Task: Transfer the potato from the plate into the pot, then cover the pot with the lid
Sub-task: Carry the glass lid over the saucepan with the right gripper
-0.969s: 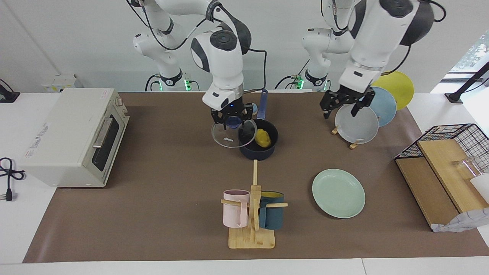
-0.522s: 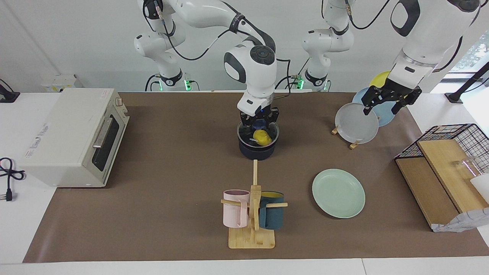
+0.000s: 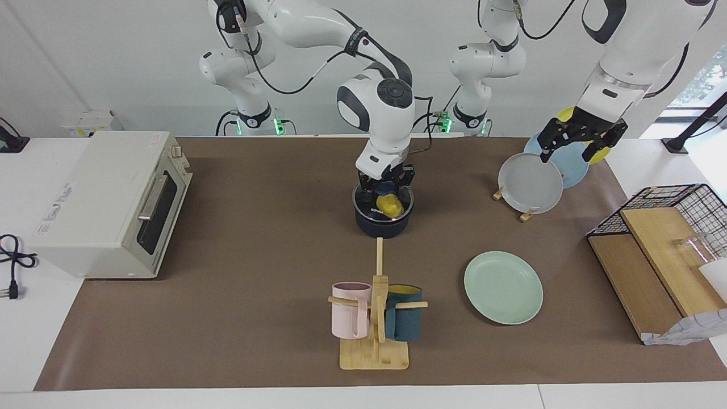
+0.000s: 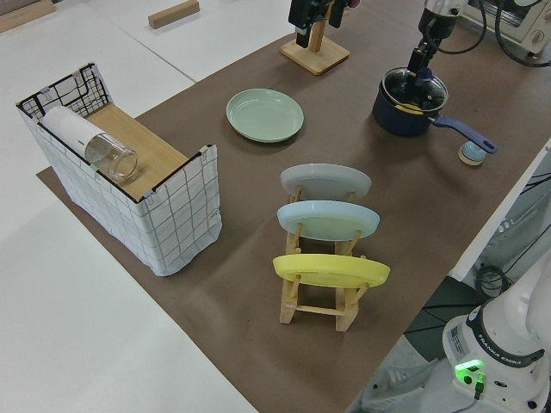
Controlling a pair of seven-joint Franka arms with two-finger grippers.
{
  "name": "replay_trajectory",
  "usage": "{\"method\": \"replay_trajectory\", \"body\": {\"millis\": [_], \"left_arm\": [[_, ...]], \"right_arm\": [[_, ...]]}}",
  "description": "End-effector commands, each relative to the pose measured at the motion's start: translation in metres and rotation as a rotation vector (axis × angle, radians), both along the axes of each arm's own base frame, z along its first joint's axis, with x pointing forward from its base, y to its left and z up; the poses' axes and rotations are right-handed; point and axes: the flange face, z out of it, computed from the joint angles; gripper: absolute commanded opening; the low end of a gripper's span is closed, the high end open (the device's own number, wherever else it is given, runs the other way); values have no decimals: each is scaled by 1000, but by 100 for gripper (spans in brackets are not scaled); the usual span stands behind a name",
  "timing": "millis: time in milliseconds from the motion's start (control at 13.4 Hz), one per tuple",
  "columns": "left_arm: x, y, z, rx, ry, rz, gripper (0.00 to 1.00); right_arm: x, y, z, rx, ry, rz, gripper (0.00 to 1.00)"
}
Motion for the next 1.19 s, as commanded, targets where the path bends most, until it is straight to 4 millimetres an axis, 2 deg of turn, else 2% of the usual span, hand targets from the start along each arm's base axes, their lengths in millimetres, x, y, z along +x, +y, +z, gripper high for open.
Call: {"method": "replay_trajectory", "body": {"millis": [0,149,1118], "left_arm": [[-24,5,12,12,0,10,100],[-27,10,10,14,8,21,100],[-31,4,9,16,11,-4,100]], "right_arm": [[0,0,-1,2,1,-12,0],[0,1,-3,-1,1,-9,0],[1,3,-14,-18,-34,14,0]]}}
